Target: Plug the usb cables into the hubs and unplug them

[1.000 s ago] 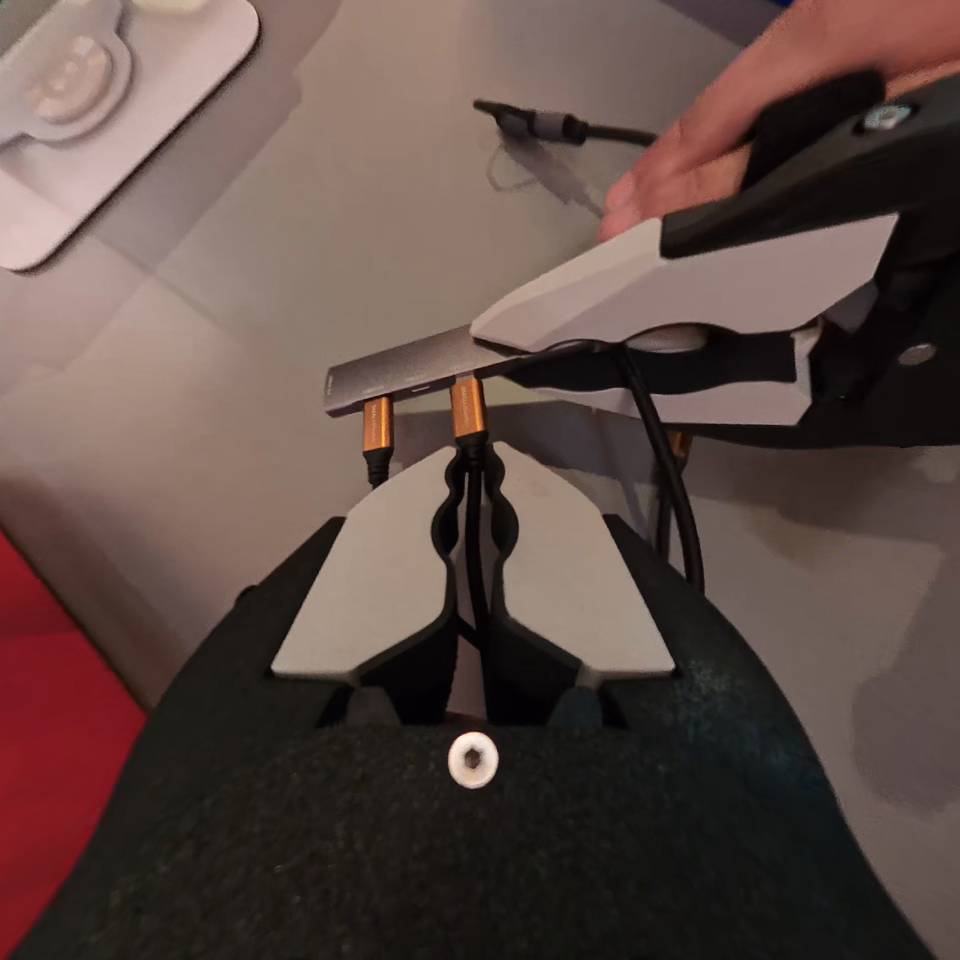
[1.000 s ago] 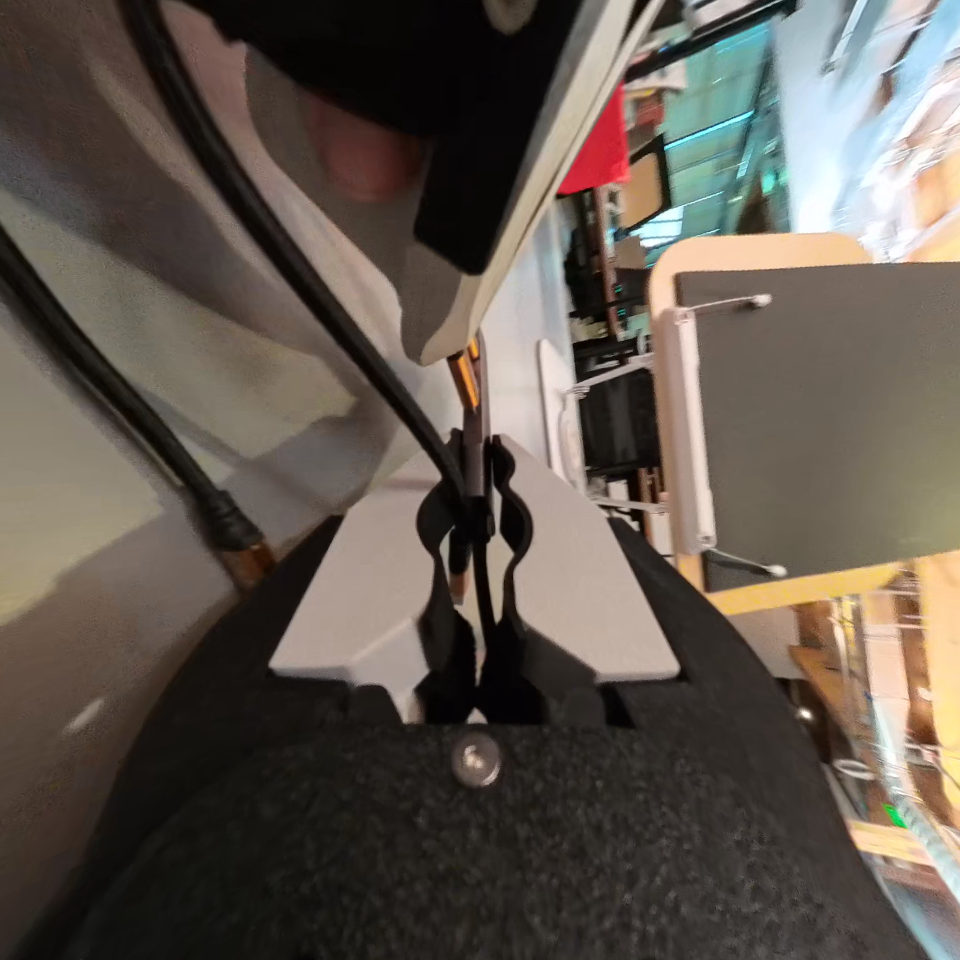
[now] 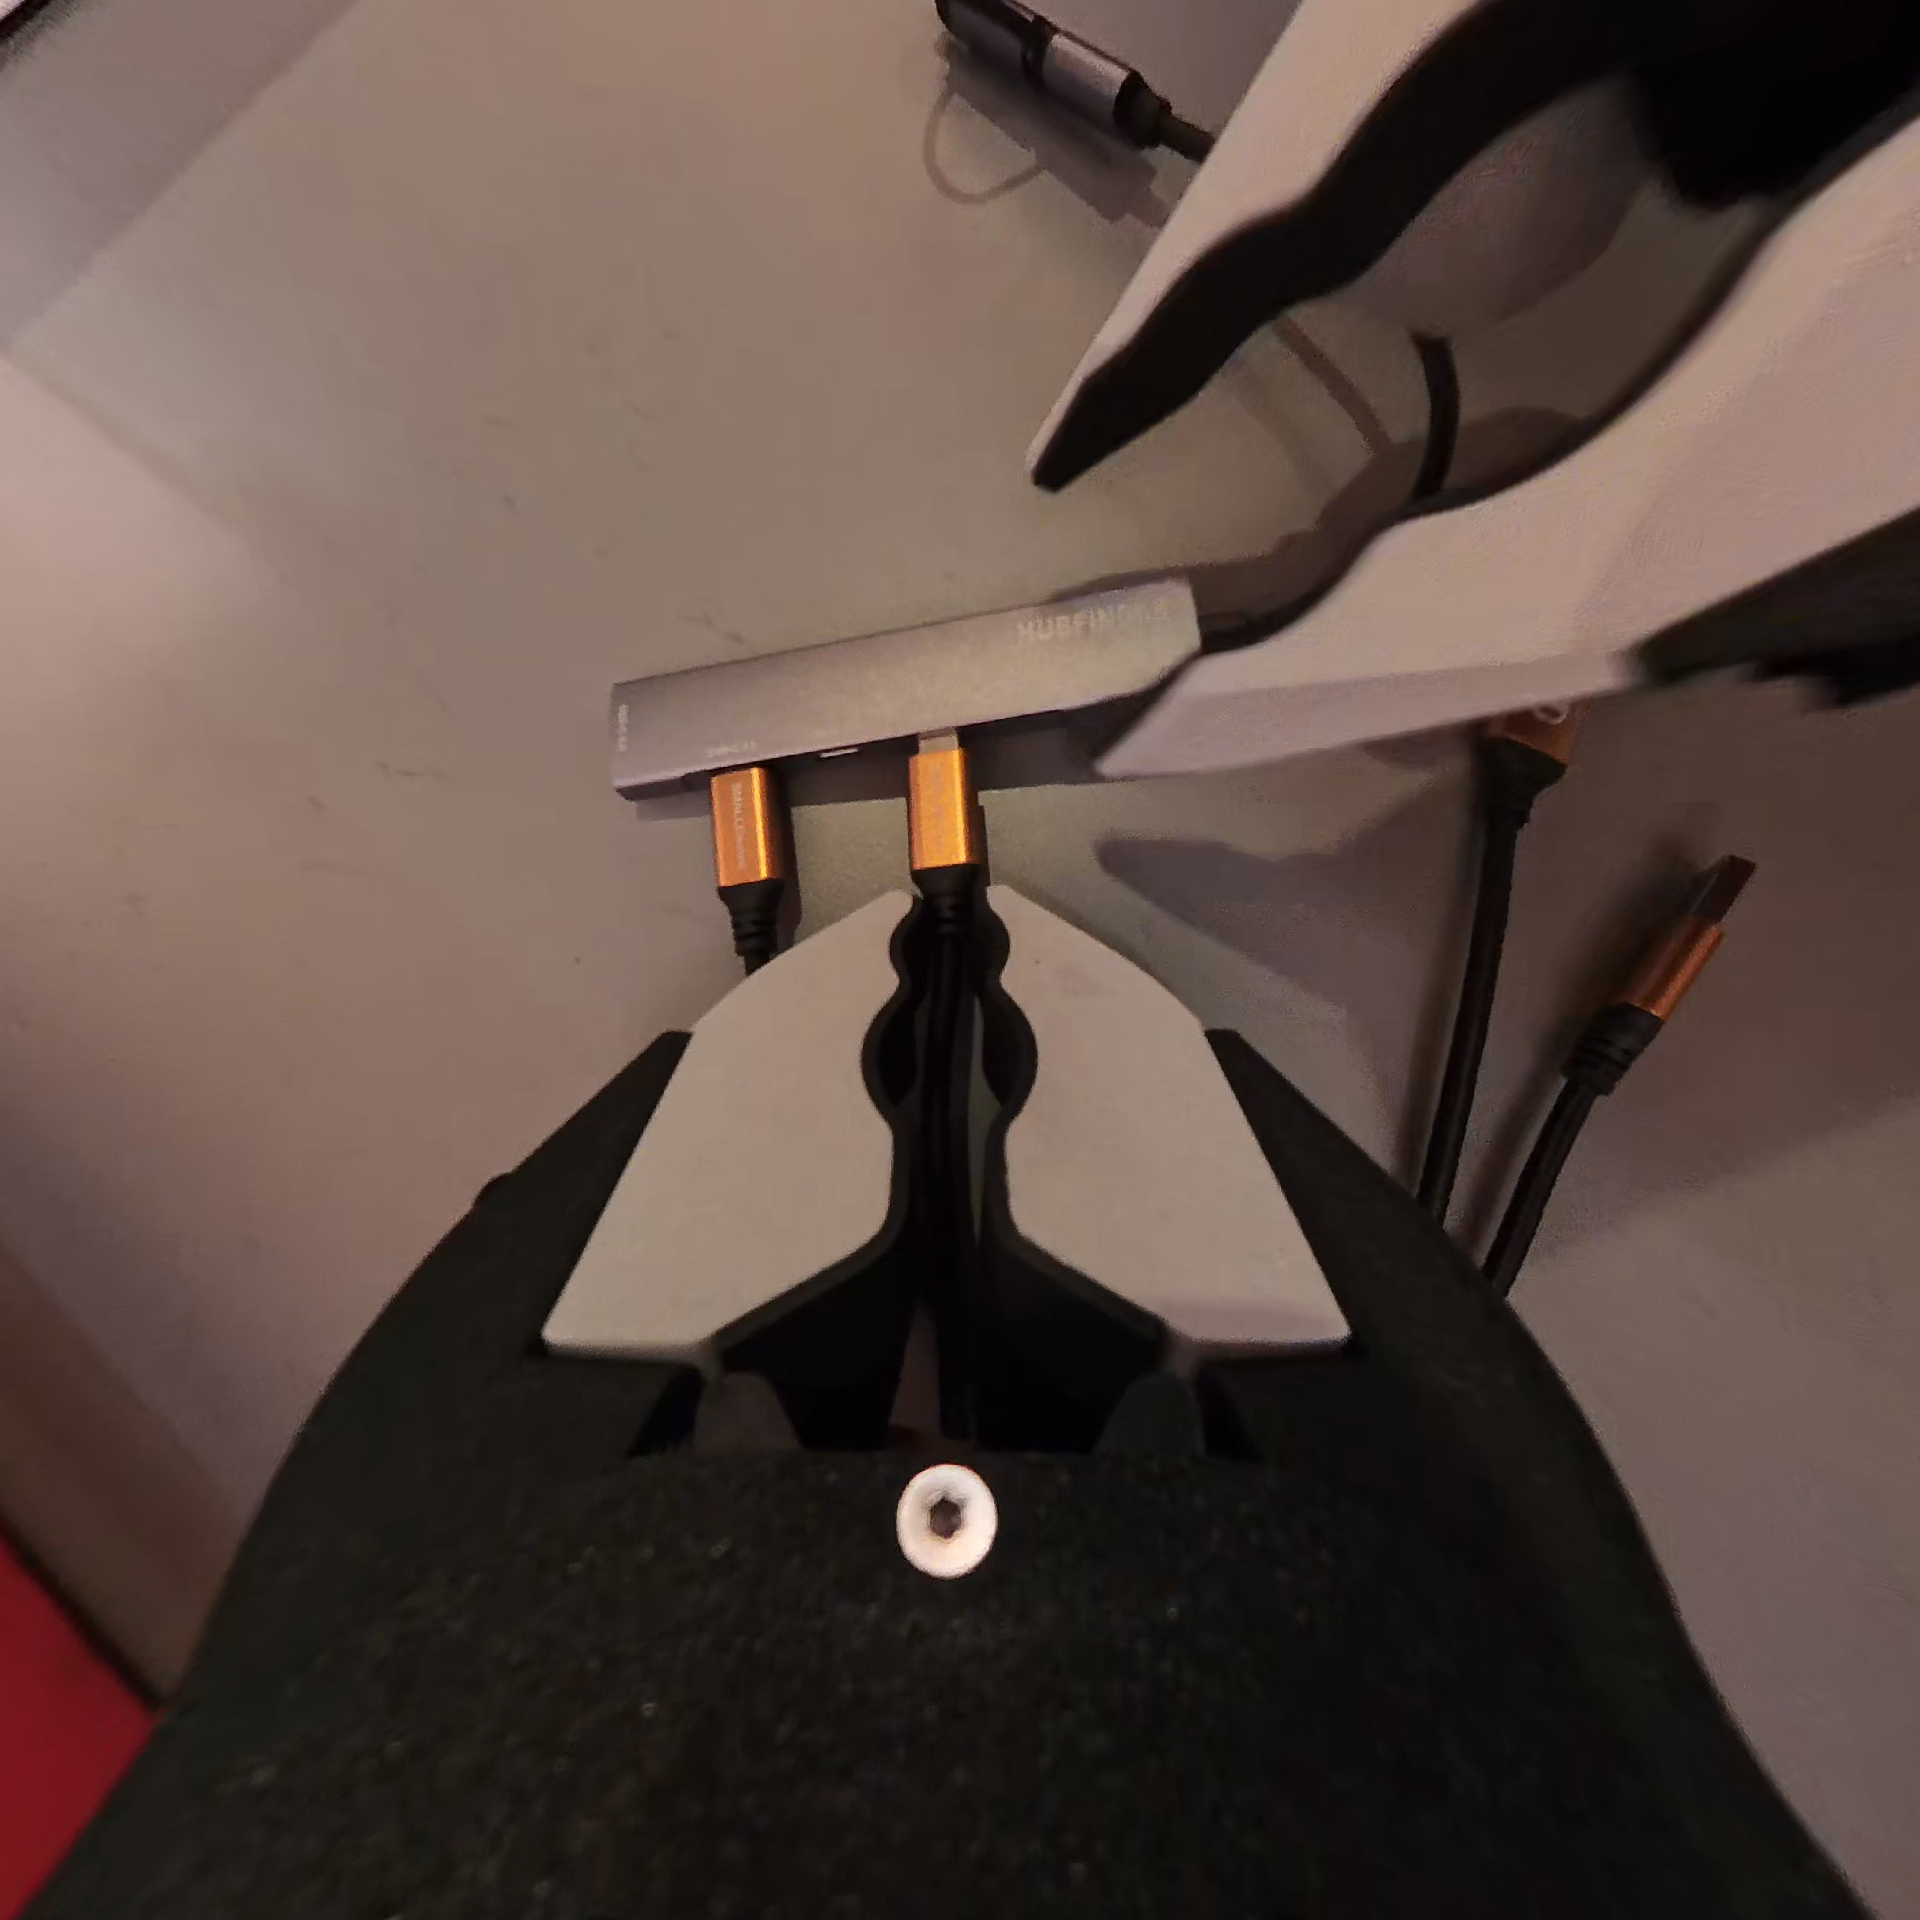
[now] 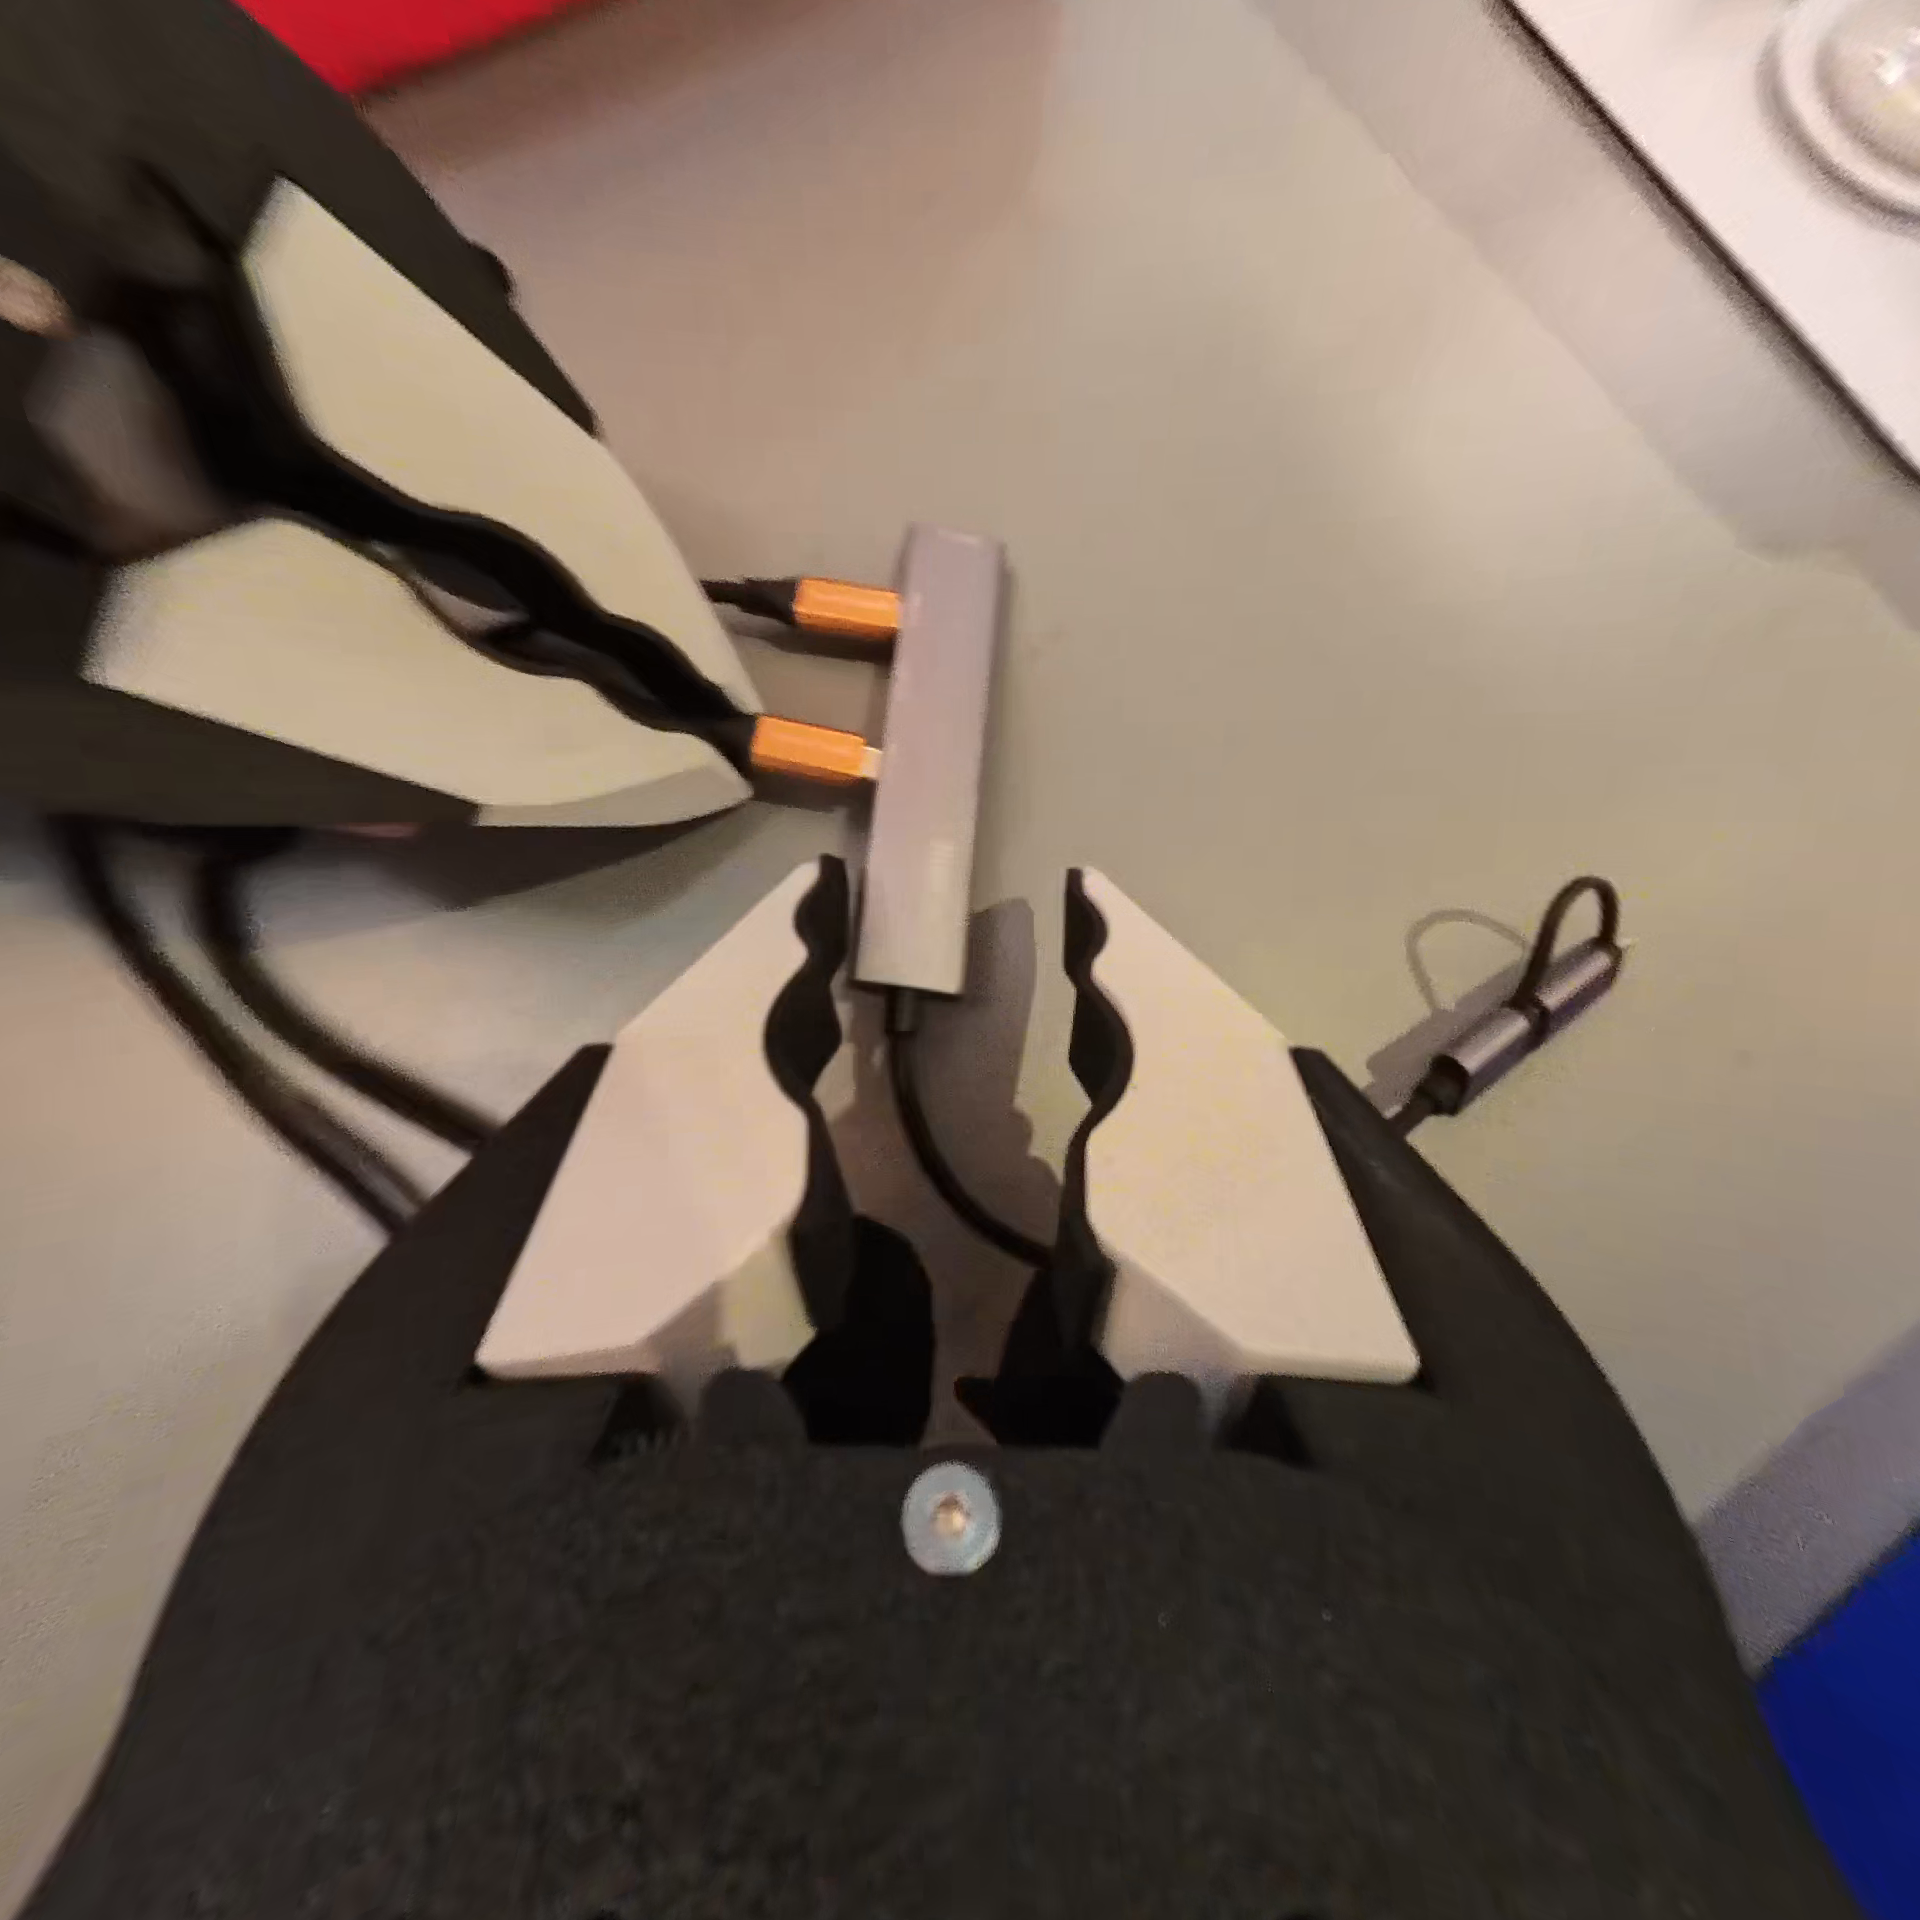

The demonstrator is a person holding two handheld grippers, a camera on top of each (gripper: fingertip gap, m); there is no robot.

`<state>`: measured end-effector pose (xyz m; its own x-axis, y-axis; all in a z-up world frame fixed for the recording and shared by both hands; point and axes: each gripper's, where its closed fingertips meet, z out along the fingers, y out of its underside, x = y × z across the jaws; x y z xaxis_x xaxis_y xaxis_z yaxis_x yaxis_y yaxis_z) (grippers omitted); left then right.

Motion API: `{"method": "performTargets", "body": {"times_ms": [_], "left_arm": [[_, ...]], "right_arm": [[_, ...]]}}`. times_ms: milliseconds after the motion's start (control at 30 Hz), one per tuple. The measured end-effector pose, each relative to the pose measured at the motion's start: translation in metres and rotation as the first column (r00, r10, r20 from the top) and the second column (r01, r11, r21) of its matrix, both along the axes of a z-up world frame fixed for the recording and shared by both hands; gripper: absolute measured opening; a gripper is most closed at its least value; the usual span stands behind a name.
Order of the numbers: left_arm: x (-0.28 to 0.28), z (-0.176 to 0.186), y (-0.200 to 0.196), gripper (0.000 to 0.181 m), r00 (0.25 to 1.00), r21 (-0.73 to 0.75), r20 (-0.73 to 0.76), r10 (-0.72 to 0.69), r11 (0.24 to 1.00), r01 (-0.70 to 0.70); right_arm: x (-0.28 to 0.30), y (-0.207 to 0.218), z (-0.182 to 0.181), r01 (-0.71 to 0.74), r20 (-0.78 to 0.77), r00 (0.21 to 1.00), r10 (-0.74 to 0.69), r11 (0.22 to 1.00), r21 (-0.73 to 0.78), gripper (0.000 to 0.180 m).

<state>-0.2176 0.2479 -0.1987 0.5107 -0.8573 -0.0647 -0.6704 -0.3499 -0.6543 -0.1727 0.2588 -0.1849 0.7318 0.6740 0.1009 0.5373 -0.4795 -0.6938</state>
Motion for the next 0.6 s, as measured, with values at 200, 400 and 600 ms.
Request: {"method": "performTargets", "body": {"times_ms": [200, 400, 600], "left_arm": [[0.003, 0.000, 0.001, 0.007, 1.000, 0.034, -0.010, -0.008, 0.999, 0.008], [0.003, 0.001, -0.002, 0.007, 0.998, 0.056, -0.009, -0.070, 0.996, 0.070], [0.006, 0.001, -0.003, 0.006, 0.993, 0.089, -0.036, -0.114, 0.989, 0.117]], "right_arm": [[-0.007, -0.001, -0.013, 0.027, -0.100, 0.994, -0.032, 0.998, -0.059, 0.022], [-0.009, -0.007, -0.012, -0.020, -0.141, 0.990, 0.008, 0.996, -0.084, 0.022], [-0.008, -0.009, -0.012, -0.051, -0.116, 0.992, 0.042, 0.995, -0.081, 0.022]]}}
